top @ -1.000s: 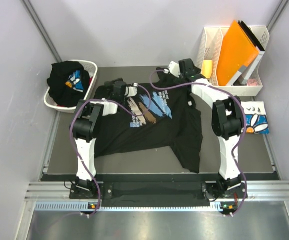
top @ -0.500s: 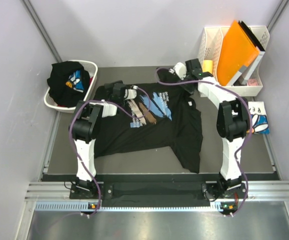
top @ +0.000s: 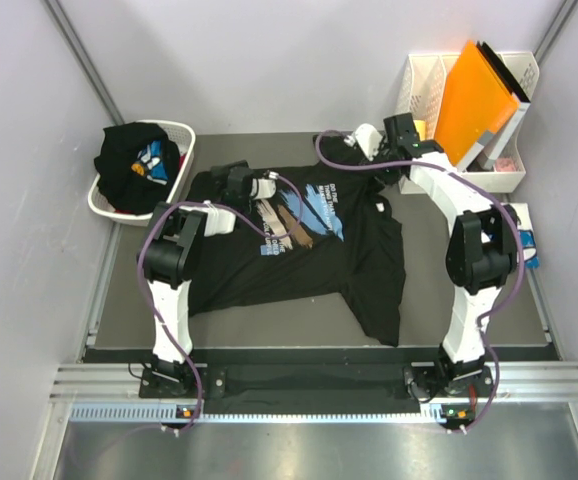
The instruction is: Fold and stack the t-shirts
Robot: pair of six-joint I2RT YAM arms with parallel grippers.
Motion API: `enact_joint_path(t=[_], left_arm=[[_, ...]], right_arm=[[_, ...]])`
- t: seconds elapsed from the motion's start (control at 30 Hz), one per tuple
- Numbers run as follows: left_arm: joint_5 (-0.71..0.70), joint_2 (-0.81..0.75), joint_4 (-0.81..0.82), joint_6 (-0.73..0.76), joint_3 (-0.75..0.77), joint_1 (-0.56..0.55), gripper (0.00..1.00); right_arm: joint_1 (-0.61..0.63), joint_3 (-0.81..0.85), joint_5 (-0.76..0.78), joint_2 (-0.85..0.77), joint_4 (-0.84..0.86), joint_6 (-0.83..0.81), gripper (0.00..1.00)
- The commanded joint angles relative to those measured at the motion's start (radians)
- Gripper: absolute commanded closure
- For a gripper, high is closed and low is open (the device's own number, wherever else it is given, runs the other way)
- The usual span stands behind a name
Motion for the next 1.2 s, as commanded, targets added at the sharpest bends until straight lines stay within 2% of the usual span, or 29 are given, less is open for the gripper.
enact_joint_path(t=[0.0, 0.13, 0.5, 0.67, 0.97, 1.17], left_arm=[[-0.015, -0.057, 0.045, 0.009, -0.014, -0.004, 0.01], [-0.01, -0.064, 0.04, 0.016, -0.029, -0.006, 0.01], [-0.012, -0.084, 0.036, 0.016, -0.098, -0.021, 0.01], [-0.015, -0.093, 0.026, 0.009, -0.109, -0.026, 0.01], [-0.022, -0.049, 0.013, -0.004, -0.118, -0.024, 0.03], [-0.055, 0.006, -0.182, -0.074, -0.048, -0.023, 0.02]], right_arm=[[0.0, 0.036, -0.238, 0.048, -0.147, 0.041, 0.61], [-0.001, 0.015, -0.229, 0.066, -0.093, 0.053, 0.61], [-0.009, 0.15, -0.161, 0.216, -0.073, 0.058, 0.61], [-0.009, 0.157, -0.129, 0.241, -0.049, 0.064, 0.69], [-0.021, 0.137, -0.098, 0.23, -0.033, 0.061, 0.71], [-0.026, 0.125, -0.077, 0.206, -0.026, 0.046, 0.71]])
